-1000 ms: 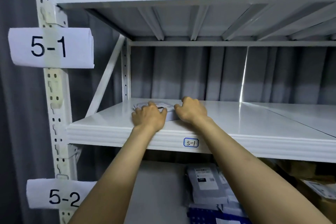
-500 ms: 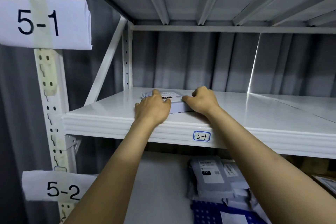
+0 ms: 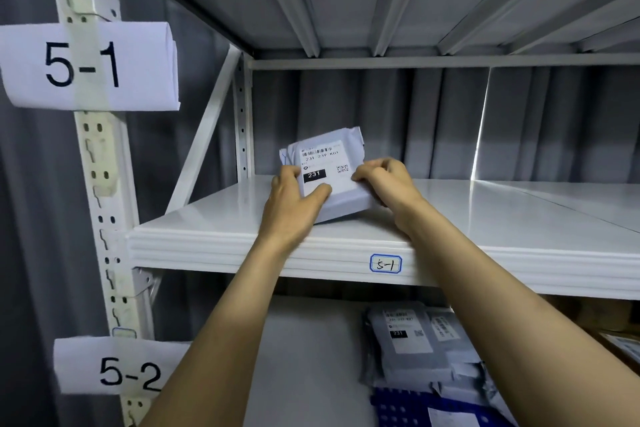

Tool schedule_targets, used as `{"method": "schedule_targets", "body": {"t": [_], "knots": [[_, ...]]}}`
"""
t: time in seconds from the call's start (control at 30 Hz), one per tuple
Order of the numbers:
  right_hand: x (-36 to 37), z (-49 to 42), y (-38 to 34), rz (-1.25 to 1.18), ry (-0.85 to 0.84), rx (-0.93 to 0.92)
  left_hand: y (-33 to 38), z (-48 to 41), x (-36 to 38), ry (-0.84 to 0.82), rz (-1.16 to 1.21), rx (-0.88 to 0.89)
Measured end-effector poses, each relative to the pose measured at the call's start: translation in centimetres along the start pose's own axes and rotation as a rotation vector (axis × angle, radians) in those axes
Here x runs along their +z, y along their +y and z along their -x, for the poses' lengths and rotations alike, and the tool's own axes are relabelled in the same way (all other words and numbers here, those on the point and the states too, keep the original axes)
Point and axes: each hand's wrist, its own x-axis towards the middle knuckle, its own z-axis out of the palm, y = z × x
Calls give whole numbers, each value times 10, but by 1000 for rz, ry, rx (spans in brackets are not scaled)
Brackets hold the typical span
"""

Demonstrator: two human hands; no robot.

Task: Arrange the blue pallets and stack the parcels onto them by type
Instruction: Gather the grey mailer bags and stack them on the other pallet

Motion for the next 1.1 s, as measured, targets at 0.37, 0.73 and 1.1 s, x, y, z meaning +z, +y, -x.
{"method": "schedule_targets", "body": {"t": [0.37, 0.73, 1.1], "knots": [[1, 25, -5, -144, 60, -243, 12, 23, -7, 234, 414, 94], [-13, 110, -12, -173, 126, -463, 31, 108, 22, 394, 750, 68], [-44, 243, 93, -305, 233, -273, -6, 253, 59, 349, 794, -53]]}}
